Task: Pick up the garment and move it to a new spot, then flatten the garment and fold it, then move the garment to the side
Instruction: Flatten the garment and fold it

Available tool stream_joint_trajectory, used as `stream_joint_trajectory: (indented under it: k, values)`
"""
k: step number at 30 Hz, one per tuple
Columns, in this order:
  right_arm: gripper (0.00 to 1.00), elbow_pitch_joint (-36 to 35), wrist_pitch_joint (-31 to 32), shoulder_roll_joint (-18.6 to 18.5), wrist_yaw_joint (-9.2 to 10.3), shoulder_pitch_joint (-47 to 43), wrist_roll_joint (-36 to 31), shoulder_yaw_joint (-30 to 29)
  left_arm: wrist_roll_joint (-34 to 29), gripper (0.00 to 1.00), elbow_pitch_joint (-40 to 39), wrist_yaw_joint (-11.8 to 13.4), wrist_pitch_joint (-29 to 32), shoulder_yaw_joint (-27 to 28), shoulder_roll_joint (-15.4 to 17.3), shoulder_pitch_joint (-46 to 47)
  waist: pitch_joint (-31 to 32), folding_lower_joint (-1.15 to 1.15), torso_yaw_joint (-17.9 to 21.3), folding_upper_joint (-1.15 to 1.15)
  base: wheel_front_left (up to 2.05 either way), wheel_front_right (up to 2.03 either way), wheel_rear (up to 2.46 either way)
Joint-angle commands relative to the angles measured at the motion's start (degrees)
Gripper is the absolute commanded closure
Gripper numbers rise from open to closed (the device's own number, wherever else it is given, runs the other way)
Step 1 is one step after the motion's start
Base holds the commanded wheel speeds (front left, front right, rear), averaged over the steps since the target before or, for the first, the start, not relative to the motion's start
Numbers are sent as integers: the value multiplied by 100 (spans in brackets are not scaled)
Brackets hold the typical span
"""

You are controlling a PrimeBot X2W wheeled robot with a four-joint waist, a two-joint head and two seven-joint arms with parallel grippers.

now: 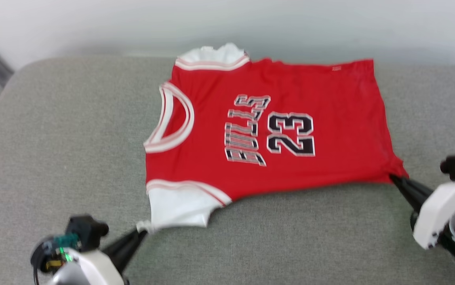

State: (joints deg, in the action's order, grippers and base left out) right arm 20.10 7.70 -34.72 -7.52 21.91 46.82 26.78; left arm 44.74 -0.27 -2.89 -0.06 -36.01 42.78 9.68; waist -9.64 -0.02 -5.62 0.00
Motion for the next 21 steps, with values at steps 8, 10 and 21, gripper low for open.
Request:
stream_joint_trajectory:
  k: [8,10,21]
  values:
    - [100,-666,363,-371,5,-1391,526,-262,527,100,-925,345,364,-163,360,-1186,556,2,-14,0,0,0,0]
    - [100,-864,414,-501,6,-1692,522,-330,627,100,-1088,372,407,-196,414,-1376,572,2,-15,0,0,0,0]
    - [100,-1676,709,-448,5,-2379,464,-898,701,100,-1531,493,311,-9,555,-1383,461,2,29,0,0,0,0]
